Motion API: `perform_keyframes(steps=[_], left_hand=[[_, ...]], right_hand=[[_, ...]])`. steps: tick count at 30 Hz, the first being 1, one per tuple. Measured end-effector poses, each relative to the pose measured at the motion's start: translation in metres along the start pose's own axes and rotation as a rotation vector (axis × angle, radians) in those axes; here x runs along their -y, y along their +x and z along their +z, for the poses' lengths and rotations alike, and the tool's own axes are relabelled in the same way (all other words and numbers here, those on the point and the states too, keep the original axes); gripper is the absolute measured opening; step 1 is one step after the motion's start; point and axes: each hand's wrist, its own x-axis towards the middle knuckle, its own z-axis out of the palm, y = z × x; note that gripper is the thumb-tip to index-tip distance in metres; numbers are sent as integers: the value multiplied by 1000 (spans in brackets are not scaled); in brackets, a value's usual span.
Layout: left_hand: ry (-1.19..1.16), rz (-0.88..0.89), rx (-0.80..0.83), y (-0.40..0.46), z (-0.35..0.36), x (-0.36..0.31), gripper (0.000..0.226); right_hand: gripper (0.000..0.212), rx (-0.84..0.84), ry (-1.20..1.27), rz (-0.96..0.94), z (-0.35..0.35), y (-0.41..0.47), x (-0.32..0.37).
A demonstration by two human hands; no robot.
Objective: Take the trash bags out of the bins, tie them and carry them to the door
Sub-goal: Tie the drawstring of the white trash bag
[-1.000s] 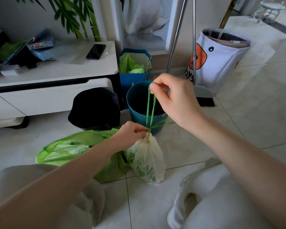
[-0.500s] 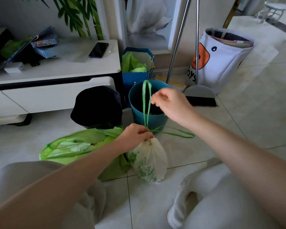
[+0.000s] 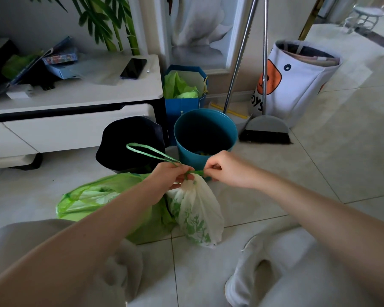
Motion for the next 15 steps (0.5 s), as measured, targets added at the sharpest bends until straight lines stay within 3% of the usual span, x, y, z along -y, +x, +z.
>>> perform_keyframes(steps=[5, 8, 10, 12, 15], left_hand=[[80, 64, 73, -2, -5, 0, 18], [147, 81, 143, -5, -7, -1, 15], [160, 91, 178, -8, -8, -2, 13], [134, 108, 182, -9, -9, -3, 10], [140, 149, 183, -13, -13, -4, 7]], right_hand=[[29, 309, 151, 87, -5, 1, -6], [45, 159, 252, 180, 1, 7, -17], [46, 89, 490, 267, 4, 11, -18], [40, 102, 659, 307, 8, 12, -17], [14, 122, 486, 152, 18, 16, -20]])
